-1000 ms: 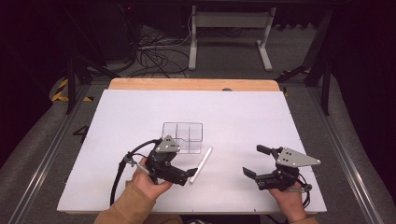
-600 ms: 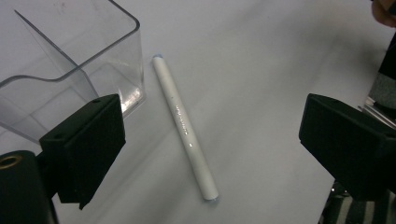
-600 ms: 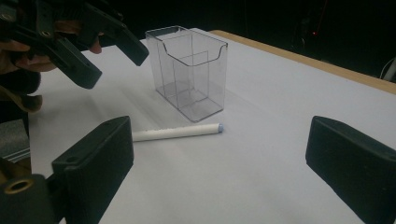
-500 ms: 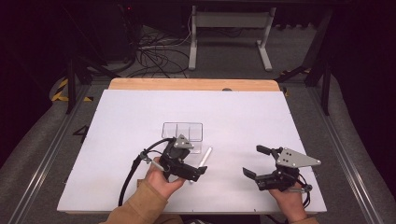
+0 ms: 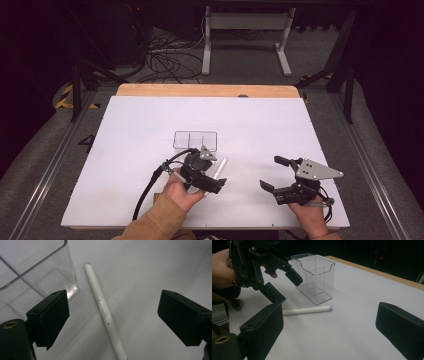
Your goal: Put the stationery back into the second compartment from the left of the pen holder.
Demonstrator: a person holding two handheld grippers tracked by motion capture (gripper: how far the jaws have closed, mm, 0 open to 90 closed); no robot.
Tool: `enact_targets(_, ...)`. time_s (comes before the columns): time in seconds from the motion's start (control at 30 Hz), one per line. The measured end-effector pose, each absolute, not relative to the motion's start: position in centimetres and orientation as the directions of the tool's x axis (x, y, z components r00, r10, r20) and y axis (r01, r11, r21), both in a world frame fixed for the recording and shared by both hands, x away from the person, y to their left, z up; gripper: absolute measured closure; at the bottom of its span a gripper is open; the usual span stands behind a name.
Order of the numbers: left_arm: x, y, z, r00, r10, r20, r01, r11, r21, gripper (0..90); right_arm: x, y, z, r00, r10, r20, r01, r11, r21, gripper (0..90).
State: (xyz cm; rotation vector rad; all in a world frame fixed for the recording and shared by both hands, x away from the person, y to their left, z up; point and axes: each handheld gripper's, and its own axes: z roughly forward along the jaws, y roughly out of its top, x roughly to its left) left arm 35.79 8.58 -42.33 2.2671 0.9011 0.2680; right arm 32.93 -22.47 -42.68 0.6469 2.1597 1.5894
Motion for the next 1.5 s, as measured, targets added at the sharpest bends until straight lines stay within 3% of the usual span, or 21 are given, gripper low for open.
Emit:
enact_targets(0.77, 37.1, 7.0, -43.0, 0.688, 0.723, -0.064, 0.638, -0.560, 0.528, 34.3, 32.9, -22.4, -42.6, -0.826, 0.563, -0.033, 0.135, 0.254, 0.958, 8.7)
enact_targets(0.97, 37.5, 6.5, -43.2, 0.669, 0.741, -0.062, 0.661, -0.555, 0.504, 35.3, 32.9, -22.4, -42.6, -0.830, 0.557, -0.031, 0.135, 0.254, 0.958, 8.7)
enact_targets(1.5, 38.2, 5.7, -44.1, 0.635, 0.769, -0.074, 0.720, -0.555, 0.417, 55.1, 32.8, -22.3, -42.6, -0.842, 0.539, -0.028, 0.130, 0.253, 0.959, 8.7)
